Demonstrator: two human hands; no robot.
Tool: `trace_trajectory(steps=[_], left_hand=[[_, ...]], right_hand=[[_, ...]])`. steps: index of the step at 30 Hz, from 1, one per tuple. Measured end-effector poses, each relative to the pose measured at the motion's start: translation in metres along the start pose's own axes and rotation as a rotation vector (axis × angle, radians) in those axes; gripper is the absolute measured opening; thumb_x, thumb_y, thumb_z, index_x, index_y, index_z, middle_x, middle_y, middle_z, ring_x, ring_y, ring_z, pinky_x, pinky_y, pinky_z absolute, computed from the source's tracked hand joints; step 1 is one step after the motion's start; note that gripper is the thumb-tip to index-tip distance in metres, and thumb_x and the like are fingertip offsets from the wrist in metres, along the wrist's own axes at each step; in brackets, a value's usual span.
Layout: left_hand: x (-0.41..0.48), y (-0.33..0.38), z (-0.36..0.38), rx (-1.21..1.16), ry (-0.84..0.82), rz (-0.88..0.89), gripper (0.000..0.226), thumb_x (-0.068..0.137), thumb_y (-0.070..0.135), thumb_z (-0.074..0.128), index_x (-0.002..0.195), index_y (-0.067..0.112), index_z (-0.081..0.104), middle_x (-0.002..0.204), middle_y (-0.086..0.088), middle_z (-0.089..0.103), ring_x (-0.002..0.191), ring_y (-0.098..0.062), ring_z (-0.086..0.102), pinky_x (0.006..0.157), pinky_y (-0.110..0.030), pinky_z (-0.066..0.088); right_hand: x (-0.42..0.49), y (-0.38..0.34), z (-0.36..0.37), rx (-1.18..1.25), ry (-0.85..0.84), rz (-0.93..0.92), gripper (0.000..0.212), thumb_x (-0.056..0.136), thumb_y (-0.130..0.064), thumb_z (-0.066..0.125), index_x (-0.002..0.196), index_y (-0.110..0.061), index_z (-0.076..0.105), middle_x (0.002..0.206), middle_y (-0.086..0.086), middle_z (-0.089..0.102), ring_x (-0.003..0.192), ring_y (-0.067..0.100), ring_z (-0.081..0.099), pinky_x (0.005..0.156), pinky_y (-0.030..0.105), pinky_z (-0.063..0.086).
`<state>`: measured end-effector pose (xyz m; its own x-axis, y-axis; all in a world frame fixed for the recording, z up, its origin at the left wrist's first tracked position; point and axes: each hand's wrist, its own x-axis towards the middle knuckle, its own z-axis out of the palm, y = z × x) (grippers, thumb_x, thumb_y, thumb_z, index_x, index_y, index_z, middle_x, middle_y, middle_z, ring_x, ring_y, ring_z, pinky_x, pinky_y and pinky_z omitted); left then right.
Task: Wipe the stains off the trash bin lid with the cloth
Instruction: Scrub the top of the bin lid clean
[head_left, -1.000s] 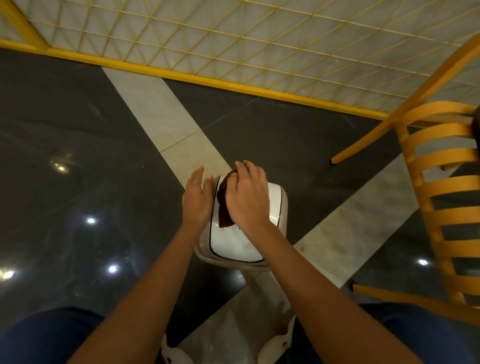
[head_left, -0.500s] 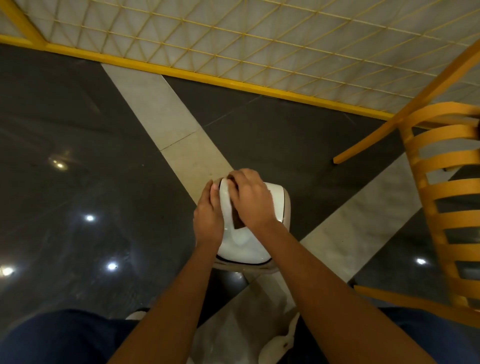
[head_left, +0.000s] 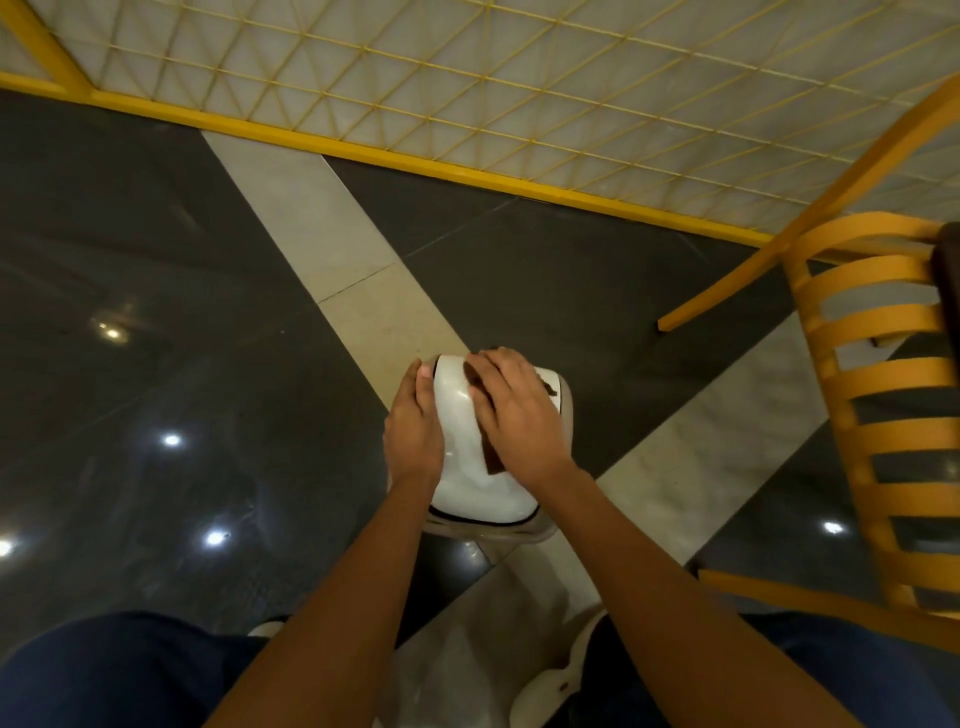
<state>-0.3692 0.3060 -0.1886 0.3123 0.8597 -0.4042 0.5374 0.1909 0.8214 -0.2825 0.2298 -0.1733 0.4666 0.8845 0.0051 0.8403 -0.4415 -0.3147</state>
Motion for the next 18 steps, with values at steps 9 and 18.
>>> trace_trajectory(steps=[9,18], left_hand=[[0.002,-0.003,-0.007,0.016,-0.140,0.023,0.060,0.093,0.056,0.031,0.146,0.029,0.024,0.147,-0.003,0.037,0.130,-0.026,0.039,0.104,-0.040,0.032],[0.007,-0.007,-0.009,-0.063,-0.182,0.035,0.061,0.091,0.056,0.038,0.145,0.030,0.025,0.144,-0.002,0.040,0.126,-0.022,0.043,0.099,-0.034,0.037]], right_hand=[[-0.025,0.002,-0.005,0.205,0.042,0.346,0.048,0.096,-0.020,0.044,0.142,-0.011,0.031,0.148,0.010,0.028,0.141,0.024,0.016,0.115,0.044,0.020],[-0.072,0.002,0.017,0.446,0.281,0.494,0.048,0.099,-0.016,0.036,0.145,-0.015,0.023,0.152,0.006,0.021,0.140,0.015,0.017,0.115,0.029,0.014]])
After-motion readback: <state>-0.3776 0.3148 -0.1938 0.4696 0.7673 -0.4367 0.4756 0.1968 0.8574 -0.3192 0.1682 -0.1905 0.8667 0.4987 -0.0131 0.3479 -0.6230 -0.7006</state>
